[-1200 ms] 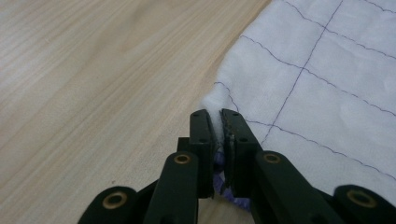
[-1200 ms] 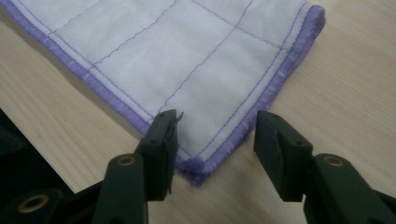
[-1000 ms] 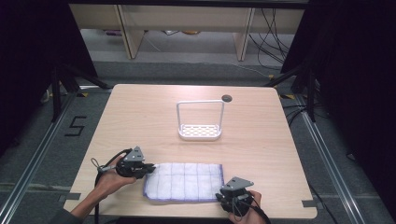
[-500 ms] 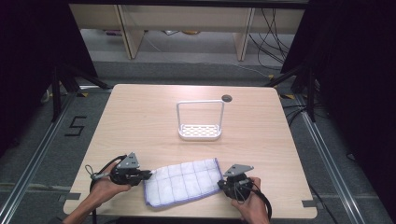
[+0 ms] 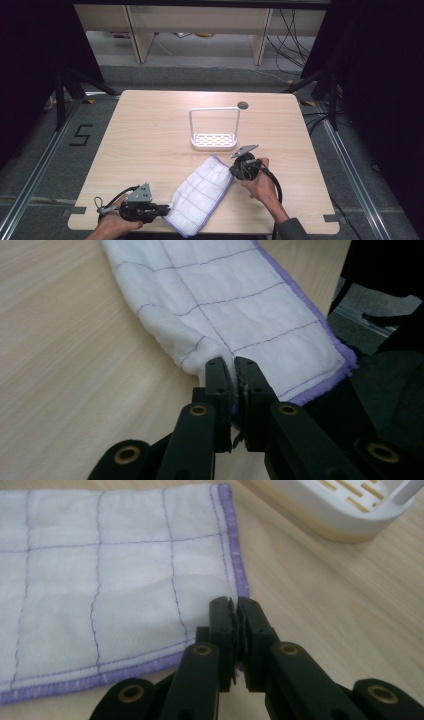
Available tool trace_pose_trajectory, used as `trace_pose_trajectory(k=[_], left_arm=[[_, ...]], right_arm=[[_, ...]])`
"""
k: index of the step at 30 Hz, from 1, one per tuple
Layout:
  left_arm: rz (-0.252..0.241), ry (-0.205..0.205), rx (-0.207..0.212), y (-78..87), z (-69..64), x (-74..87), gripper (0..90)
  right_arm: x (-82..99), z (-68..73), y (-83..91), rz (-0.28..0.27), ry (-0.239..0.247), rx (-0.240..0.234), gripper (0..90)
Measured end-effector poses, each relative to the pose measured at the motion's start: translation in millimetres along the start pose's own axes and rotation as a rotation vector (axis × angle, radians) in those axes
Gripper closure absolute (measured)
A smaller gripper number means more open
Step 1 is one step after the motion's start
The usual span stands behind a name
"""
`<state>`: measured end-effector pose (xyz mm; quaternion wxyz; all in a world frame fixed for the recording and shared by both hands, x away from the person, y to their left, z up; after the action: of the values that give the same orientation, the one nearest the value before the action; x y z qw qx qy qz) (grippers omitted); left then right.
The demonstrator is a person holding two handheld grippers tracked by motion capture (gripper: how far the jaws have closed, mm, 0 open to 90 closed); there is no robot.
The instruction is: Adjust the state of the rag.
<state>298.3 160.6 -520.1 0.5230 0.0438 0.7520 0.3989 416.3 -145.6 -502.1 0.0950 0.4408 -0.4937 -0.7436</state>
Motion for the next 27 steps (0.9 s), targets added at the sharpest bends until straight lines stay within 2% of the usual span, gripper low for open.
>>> trace_pose_trajectory(k=[1,2,3,4,6,7,8,9,10,11,12,13,14,15,16,17,18,19,21,22,23,25,27], left_arm=[[0.000,0.000,0.000,0.0,0.0,0.0,84.3],[0.007,-0.023,0.009,-1.1,-2.9,-0.6,84.3],[0.006,-0.014,0.013,-2.3,-7.0,-0.7,84.3],[0.008,-0.024,0.019,-4.4,-12.5,-0.9,84.2],[0.013,-0.028,0.025,-5.2,-15.2,-0.9,83.4],[0.011,-0.031,0.036,-5.9,-17.7,-1.1,83.4],[0.017,-0.027,0.058,-6.6,-20.8,-0.9,80.0],[0.025,-0.034,0.068,-6.9,-21.2,-0.7,80.0],[0.026,-0.024,0.070,-7.0,-21.6,-1.0,75.9],[0.023,-0.008,0.075,-6.4,-21.5,-1.9,69.7],[-0.003,0.021,0.088,-5.3,-19.9,-4.9,65.5],[-0.017,0.053,0.080,-3.3,-17.1,-8.3,61.4],[-0.041,0.061,0.040,0.2,-7.7,-15.9,53.3],[-0.052,0.069,0.024,1.4,-2.1,-20.8,51.8],[-0.052,0.069,0.024,1.4,-2.1,-20.8,50.8],[-0.074,0.075,0.005,1.7,3.6,-27.0,50.8],[-0.100,0.091,-0.046,0.5,15.8,-38.1,48.1],[-0.100,0.091,-0.046,0.5,15.8,-38.1,48.1],[-0.118,0.100,-0.085,-5.6,32.0,-53.9,48.1],[-0.106,0.083,-0.099,-11.5,41.4,-62.4,47.1],[-0.098,0.083,-0.101,-15.4,46.6,-67.5,46.9],[-0.091,0.085,-0.137,-28.7,58.0,-80.1,46.5],[-0.075,0.078,-0.152,-44.6,68.0,-90.8,45.5]], right_arm=[[0.0,0.0,0.0,0.000,0.000,0.000,86.2],[-2.5,-1.2,-2.1,0.006,-0.005,0.005,86.2],[-5.2,-4.7,-5.0,-0.001,0.021,0.010,86.1],[-6.5,-7.9,-8.6,0.018,0.025,0.001,85.4],[-6.5,-11.4,-9.9,0.004,0.002,-0.008,79.3],[-6.5,-11.4,-9.9,0.004,0.002,-0.008,79.3],[-5.1,-15.9,-8.1,0.011,-0.007,0.037,67.3],[-5.1,-15.9,-8.1,0.011,-0.007,0.037,67.3],[-4.6,-16.6,-5.7,0.002,-0.020,0.056,63.8],[-4.1,-18.4,-1.7,-0.032,-0.039,0.048,58.8],[-3.3,-19.1,0.9,-0.043,-0.055,0.028,55.4],[-2.3,-17.9,4.6,-0.073,-0.101,0.013,53.0],[-0.1,-19.0,10.0,-0.088,-0.118,0.026,50.0],[1.3,-19.3,11.9,-0.077,-0.125,0.022,48.8],[1.3,-19.3,11.9,-0.077,-0.125,0.022,48.8],[2.1,-20.3,12.5,-0.087,-0.129,0.018,48.2],[3.8,-19.9,13.5,-0.101,-0.165,0.031,46.1],[4.2,-19.9,13.1,-0.099,-0.166,0.030,45.5],[4.9,-19.4,12.2,-0.093,-0.177,0.027,45.0],[5.2,-19.5,10.3,-0.096,-0.180,0.030,44.9],[5.1,-19.1,10.0,-0.093,-0.190,0.025,44.3],[5.1,-19.0,9.5,-0.099,-0.198,0.026,43.7],[4.8,-18.9,7.3,-0.099,-0.203,0.020,42.8]])
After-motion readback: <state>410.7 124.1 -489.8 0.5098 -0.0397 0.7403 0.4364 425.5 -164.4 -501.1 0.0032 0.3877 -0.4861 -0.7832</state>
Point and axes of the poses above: each handheld gripper's, and its own axes: y roughly backward along the jaws, x roughly out of its underside, z roughly to its left, the point moved 3 cm from there along -y, roughly forward along the jaws, and after that the axes turned 8 degrees about -x, right-handed, at the moved point
